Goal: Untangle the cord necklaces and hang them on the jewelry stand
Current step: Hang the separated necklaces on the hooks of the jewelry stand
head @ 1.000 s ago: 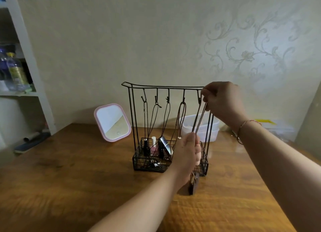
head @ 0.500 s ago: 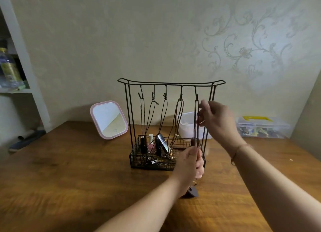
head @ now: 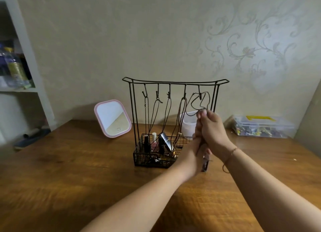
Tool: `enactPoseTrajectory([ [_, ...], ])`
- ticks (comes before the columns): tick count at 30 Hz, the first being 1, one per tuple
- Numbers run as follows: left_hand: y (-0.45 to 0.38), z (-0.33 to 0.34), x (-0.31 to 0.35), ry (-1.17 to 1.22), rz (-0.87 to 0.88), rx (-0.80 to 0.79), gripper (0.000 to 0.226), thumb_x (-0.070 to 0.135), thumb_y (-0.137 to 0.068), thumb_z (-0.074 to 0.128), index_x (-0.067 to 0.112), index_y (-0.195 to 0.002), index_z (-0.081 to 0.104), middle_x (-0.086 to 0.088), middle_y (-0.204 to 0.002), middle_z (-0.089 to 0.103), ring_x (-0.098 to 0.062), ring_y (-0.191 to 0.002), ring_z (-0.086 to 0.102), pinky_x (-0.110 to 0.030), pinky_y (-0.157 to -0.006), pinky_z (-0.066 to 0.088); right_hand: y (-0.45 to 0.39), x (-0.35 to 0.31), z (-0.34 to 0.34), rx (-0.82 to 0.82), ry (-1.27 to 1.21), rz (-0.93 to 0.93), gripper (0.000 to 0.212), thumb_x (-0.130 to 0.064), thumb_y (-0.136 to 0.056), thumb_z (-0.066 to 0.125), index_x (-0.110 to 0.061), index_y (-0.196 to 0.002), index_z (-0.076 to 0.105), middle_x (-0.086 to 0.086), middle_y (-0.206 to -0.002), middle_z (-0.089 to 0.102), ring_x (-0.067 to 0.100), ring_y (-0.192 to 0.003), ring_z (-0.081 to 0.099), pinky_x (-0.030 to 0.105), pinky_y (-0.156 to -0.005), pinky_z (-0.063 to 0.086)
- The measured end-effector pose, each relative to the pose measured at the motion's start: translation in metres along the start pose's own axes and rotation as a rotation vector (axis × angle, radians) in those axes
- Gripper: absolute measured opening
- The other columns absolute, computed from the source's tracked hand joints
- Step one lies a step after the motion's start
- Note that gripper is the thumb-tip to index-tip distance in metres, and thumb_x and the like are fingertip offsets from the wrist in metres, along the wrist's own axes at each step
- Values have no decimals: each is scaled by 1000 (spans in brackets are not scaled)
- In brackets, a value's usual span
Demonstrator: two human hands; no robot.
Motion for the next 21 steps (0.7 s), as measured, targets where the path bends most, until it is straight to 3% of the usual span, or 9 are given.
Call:
enactPoseTrajectory([
  [3, -28, -12, 9, -159, 52, 12, 25, 13, -105, 35, 9, -94, 57, -5, -86, 58, -16, -75, 52, -29, -72, 46, -23, -15, 7, 12, 178, -124, 33, -26, -105, 32, -16, -77, 47, 0, -53, 45, 16, -45, 45, 39, -52, 43],
  [6, -46, -24, 4, -249, 9, 79, 24, 7, -104, 35, 2, -98, 58, -21, -104, 62, -32, -98, 59, -21, -74, 40, -32, -18, 8, 43, 350, -226, 32, -29, -104, 34, -21, -76, 47, 5, -66, 50, 23, -62, 50, 45, -60, 48],
  [8, -52, -28, 1, -241, -5, 131, 23, 6, -103, 36, 3, -92, 56, -26, -107, 62, -39, -103, 56, -19, -68, 35, -30, -17, 6, 68, 395, -267, 32, -28, -105, 34, -22, -75, 46, 5, -67, 51, 22, -64, 49, 37, -59, 45],
  [11, -57, -20, -12, -289, -141, 103, 28, 8, -102, 40, -4, -118, 60, -22, -119, 64, -36, -112, 59, -18, -73, 37, -29, 2, 5, 37, 459, -210, 33, -26, -105, 33, -22, -75, 44, 3, -67, 51, 18, -60, 48, 28, -51, 40],
  [14, -46, -1, -23, -566, -220, -136, 29, 8, -101, 37, 3, -119, 58, -15, -119, 62, -29, -104, 59, -29, -80, 43, -28, 33, -1, -6, 599, -109, 32, -23, -105, 32, -21, -76, 45, -3, -71, 49, 16, -68, 47, 28, -59, 36],
  [16, -37, 5, -33, -764, -270, -263, 28, 8, -99, 37, 4, -114, 59, -14, -109, 64, -28, -85, 57, -34, -70, 49, -25, 50, -4, -39, 635, -59, 27, -14, -102, 33, -15, -79, 48, -2, -73, 50, 16, -71, 46, 26, -61, 38],
  [18, -31, 8, -39, -902, -240, -275, 30, 20, -99, 41, 7, -114, 62, -13, -106, 65, -29, -80, 56, -36, -66, 50, -21, 65, -3, -73, 685, -14, 25, -9, -100, 36, -13, -78, 48, -1, -73, 51, 17, -70, 47, 24, -59, 37],
  [21, -10, 1, -44, -897, -172, -160, 38, 40, -95, 53, 12, -120, 61, -10, -114, 63, -29, -98, 61, -39, -83, 53, -20, 79, 4, -93, 733, 61, 23, -14, -102, 37, -12, -83, 51, 7, -81, 58, 24, -78, 53, 31, -63, 37],
])
Point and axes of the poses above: each hand's wrist, its own y-axis away from the middle knuckle, its own z-axis out of the palm, x = y × z, the point moved 4 cm from there along -y, towards the middle knuckle
